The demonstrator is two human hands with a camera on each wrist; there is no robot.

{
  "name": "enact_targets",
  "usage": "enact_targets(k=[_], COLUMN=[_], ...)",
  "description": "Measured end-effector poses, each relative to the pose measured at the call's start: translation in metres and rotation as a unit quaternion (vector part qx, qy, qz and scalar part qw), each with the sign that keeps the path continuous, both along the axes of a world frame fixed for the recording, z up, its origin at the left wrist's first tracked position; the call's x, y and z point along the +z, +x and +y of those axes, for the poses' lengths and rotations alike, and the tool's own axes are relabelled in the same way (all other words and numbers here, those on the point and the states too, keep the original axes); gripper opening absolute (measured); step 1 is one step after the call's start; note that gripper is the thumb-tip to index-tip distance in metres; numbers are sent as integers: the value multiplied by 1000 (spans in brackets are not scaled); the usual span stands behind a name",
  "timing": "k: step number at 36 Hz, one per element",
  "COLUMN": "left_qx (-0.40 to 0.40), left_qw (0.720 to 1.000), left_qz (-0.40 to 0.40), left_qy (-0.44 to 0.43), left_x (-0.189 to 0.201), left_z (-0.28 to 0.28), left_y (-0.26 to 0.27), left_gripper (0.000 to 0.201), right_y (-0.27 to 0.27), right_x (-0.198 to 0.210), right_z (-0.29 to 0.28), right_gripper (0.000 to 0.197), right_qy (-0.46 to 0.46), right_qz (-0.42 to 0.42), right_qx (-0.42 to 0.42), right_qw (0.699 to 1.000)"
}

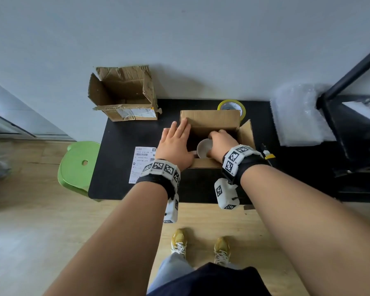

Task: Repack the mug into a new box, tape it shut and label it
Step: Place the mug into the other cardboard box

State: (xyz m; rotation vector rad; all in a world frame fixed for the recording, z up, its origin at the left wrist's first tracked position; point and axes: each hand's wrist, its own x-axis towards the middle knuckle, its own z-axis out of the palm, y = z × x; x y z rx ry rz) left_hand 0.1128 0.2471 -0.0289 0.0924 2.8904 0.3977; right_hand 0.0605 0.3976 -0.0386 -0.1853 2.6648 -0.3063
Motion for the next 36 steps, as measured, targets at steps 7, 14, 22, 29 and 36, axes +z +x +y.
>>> enact_targets(k=[7, 14, 22, 29, 36], left_qx=[53, 207, 214, 192, 185], left_qw=[996, 974, 973, 976, 977], left_qz=[73, 77, 32, 67, 104], left_qy=[-29, 44, 75, 75, 6], left_x=[8, 18, 28, 23, 29], left_z=[10, 18, 27, 13, 6], left_y=[13, 25, 20, 6, -13], left_gripper=[67, 54, 24, 22, 36], right_y=[10, 27, 29, 22, 17], right_x=[30, 45, 43, 45, 46], right_z=[23, 52, 64, 58, 61], right_gripper=[30, 42, 33, 39, 35], right_qy=[-26, -16, -103, -145, -163], right_qz=[191, 219, 33, 25, 43], right_qx=[-12, -178, -286, -271, -282], right_qw=[981, 959, 952, 951, 945])
